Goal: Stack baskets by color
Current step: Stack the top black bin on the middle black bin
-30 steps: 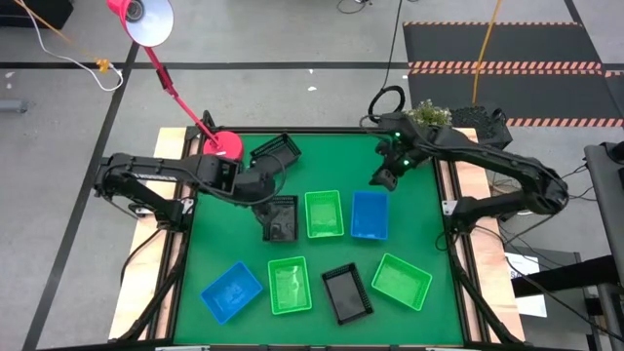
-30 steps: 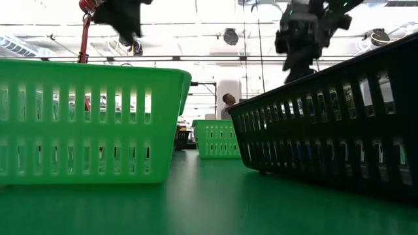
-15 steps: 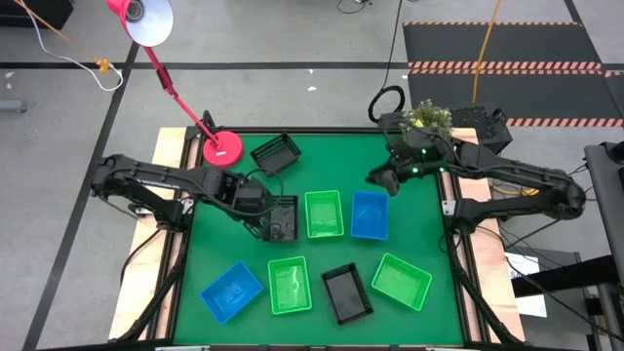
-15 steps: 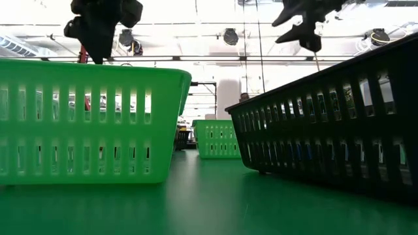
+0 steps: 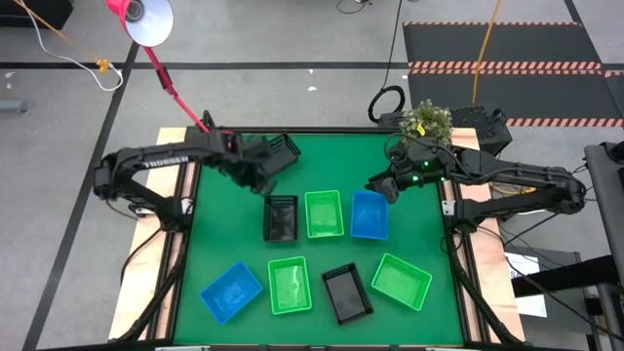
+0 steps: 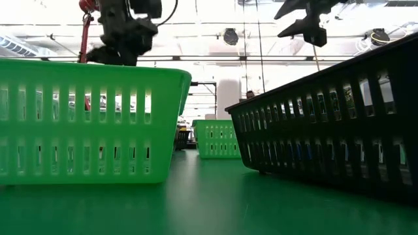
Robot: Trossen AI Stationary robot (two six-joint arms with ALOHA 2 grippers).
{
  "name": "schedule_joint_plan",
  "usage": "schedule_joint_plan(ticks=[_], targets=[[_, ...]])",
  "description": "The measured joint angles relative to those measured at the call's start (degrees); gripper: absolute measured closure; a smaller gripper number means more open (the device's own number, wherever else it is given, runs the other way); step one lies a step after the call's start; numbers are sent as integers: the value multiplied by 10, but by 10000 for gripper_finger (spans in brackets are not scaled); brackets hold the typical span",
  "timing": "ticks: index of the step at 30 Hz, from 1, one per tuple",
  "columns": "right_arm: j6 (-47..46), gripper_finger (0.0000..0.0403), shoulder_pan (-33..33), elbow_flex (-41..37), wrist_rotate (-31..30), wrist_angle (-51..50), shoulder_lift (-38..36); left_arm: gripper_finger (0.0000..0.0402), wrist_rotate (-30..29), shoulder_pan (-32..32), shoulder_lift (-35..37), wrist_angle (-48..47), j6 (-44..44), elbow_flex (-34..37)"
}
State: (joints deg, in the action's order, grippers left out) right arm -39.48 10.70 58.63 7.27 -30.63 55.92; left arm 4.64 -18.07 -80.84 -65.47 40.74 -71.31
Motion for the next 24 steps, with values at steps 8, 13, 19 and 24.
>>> schedule_joint_plan(ticks=[8, 13, 19, 24], targets=[[23, 227, 1, 0, 1, 0, 0, 226, 31, -147, -30, 72, -35, -5], [74, 227, 13, 0, 0, 0, 0, 185, 39, -178, -61, 110, -90, -52], [112, 227, 57, 0, 2, 0, 0, 173, 28, -200, -153, 103, -154, -159], [147, 227, 105, 0, 19, 0, 0, 189, 28, -206, -248, 69, -233, -251]])
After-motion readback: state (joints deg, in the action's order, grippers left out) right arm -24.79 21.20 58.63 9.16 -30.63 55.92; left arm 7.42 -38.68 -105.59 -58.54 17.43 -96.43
